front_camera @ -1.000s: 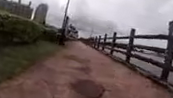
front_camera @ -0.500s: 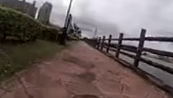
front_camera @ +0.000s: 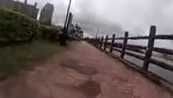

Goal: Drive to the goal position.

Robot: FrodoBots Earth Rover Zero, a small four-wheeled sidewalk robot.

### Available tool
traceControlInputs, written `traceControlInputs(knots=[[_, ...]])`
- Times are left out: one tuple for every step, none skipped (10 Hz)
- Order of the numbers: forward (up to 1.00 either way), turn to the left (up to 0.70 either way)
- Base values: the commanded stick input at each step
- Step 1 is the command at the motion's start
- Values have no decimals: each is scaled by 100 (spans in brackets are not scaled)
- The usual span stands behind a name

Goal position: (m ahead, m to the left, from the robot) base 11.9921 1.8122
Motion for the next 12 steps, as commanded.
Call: traceControlInputs(knots=[[93,-17],[93,-37],[93,-37],[93,-37],[93,-34],[93,-21],[93,0],[93,0],[93,0],[93,0],[93,0],[93,0]])
